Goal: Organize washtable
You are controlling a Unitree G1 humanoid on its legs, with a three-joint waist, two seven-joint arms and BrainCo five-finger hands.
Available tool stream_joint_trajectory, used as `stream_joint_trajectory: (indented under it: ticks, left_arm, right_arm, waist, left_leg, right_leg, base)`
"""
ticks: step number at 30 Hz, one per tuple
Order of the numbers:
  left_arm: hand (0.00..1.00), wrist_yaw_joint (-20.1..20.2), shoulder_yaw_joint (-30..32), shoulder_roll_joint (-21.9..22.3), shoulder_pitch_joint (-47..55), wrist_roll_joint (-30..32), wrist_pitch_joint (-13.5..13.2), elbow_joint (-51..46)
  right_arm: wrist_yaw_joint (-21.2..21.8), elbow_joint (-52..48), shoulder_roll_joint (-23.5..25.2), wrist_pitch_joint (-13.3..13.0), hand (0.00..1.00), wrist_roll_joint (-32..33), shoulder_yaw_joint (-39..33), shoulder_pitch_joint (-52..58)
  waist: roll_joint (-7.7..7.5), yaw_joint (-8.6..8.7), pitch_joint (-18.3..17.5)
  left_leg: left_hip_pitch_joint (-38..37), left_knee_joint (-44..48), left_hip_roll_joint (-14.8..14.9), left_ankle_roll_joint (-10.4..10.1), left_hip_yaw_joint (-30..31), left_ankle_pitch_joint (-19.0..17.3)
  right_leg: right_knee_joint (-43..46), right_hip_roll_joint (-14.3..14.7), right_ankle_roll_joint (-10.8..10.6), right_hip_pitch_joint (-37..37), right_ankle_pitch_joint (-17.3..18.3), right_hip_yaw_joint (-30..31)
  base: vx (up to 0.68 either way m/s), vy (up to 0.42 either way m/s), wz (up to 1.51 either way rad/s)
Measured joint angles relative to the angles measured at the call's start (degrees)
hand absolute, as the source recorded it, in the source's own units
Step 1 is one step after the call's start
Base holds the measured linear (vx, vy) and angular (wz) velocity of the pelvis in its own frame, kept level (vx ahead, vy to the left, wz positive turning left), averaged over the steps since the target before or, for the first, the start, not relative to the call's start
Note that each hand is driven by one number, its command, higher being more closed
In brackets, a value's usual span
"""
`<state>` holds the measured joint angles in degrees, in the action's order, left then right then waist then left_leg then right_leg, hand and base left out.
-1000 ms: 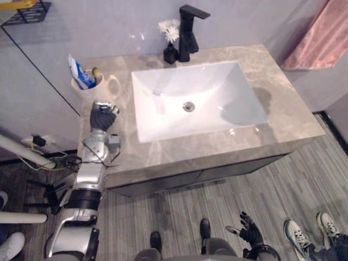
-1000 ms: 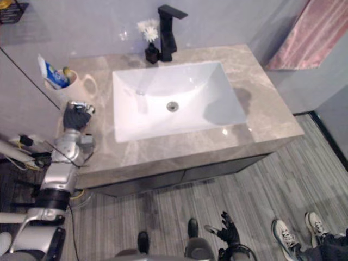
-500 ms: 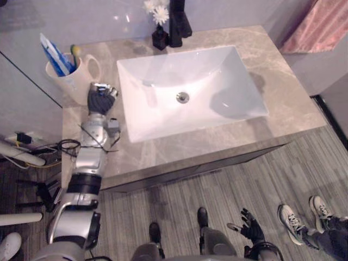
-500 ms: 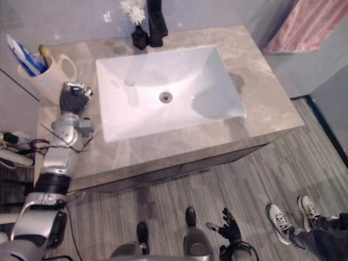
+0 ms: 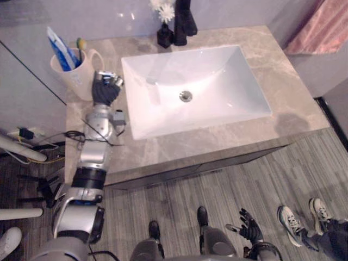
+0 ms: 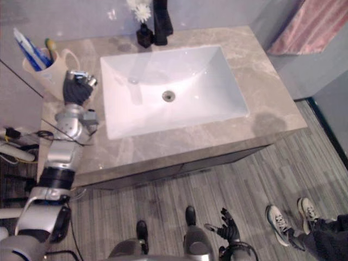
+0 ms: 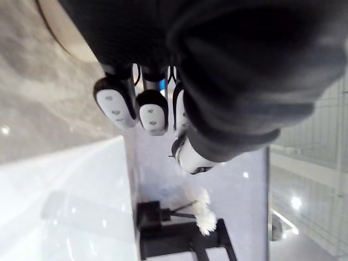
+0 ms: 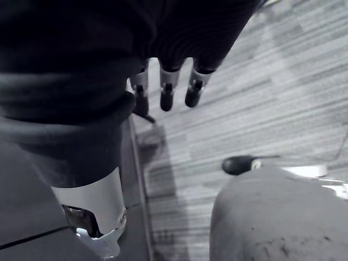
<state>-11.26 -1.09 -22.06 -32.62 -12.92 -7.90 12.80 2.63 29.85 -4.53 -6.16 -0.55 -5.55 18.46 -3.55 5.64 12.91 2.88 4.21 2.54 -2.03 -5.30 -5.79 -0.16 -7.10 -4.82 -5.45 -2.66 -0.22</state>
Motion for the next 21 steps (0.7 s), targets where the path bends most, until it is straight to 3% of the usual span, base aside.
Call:
stream_joint_trajectory:
  ticks: [8, 12, 16, 21]
  left_arm:
    - [1.0, 1.3, -4.2, 6.7, 13.3, 0.0, -1.8, -18.8]
    - [1.0, 2.4, -3.8, 7.6, 21.3, 0.0, -3.6, -28.0]
    - [1.0, 3.4, 2.6, 8.3, 31.3, 0.0, -4.6, -33.8]
    - [1.0, 3.8, 13.0, 10.4, 44.4, -1.5, -5.2, -36.0]
  right_arm:
    - [0.4, 0.0, 0.3, 0.0, 0.0, 0.0, 3.2, 0.2]
    - [1.1, 0.3, 0.0, 0.0, 0.0, 0.0, 3.3, 1.8]
    - [1.1, 0.5, -0.5, 0.0, 0.0, 0.1, 2.8, 2.0]
    - [1.1, 0.6, -0.3, 0.0, 0.0, 0.1, 1.8, 2.4]
  waist:
    - [0.56, -0.39, 0.0]
    - [3.07, -1.91, -1.6]
    - [4.95, -3.15, -3.5]
    - [4.45, -4.38, -6.1]
  left_leg:
    - [-1.7, -0.1, -0.9, 0.0, 2.7, 0.1]
    - [-2.8, -0.5, -0.8, -0.3, 4.4, 0.3]
    - [-5.4, -2.2, -0.4, -0.8, 5.1, 1.1]
    - [-6.9, -3.4, -0.5, -0.8, 6.1, 1.6]
  right_leg:
    - [0.2, -0.9, -0.6, 3.4, 1.9, -1.6]
    - [1.5, -0.9, -0.9, 4.7, 3.6, -3.3]
    - [2.2, -0.7, -0.5, 6.5, 4.2, -4.8]
    - [3.8, -1.1, -0.6, 8.1, 6.2, -6.9]
  base:
    - [-0.03, -0.009, 0.18]
    - [0.01, -0.027, 0.25]
    - [0.03, -0.02, 0.17]
    - [-0.03, -0.028, 0.17]
